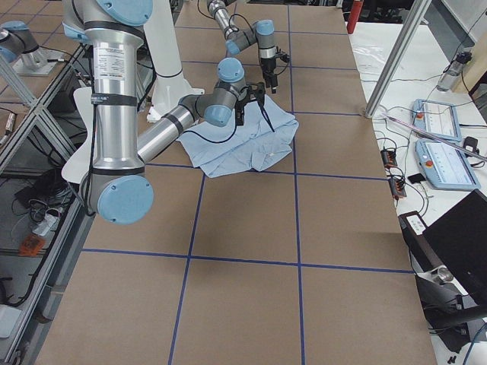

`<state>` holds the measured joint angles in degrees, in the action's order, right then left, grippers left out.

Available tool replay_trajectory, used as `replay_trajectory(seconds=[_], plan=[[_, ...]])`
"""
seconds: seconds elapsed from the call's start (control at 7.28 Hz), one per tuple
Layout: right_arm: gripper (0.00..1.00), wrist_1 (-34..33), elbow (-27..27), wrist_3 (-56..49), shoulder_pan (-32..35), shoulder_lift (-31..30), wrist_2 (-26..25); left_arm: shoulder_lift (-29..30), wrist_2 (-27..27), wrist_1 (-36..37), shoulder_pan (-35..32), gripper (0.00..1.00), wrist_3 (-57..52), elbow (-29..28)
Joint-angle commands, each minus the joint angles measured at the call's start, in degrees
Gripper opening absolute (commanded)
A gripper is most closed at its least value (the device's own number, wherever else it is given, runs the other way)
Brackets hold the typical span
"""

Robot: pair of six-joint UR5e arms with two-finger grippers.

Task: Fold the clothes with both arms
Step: 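Grasp the far shirt edge with the left gripper while the right gripper withdraws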

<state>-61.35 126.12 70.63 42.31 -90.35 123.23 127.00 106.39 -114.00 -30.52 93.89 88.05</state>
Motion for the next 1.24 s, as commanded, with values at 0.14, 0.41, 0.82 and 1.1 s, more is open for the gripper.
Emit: replay_trajectory(seconds=[0.14,0.41,0.82,1.1], plan=[[1.0,0.0,-0.88,-0.05,0.58,1.14,0.08,-0.52,-2.06,2.82,2.58,0.85,0.25,-0.33],[1.0,0.0,-0.88,-0.05,0.67,1.14,0.17,-0.52,-1.97,2.82,2.57,0.69,0.16,-0.42],[1.0,0.0,-0.97,-0.05,1.2,1.05,0.44,-0.52,-1.8,3.26,2.49,0.0,0.16,0.02],[1.0,0.0,-1.05,-0.05,1.46,1.05,0.35,-0.52,-1.53,3.61,2.14,0.0,0.25,1.24]])
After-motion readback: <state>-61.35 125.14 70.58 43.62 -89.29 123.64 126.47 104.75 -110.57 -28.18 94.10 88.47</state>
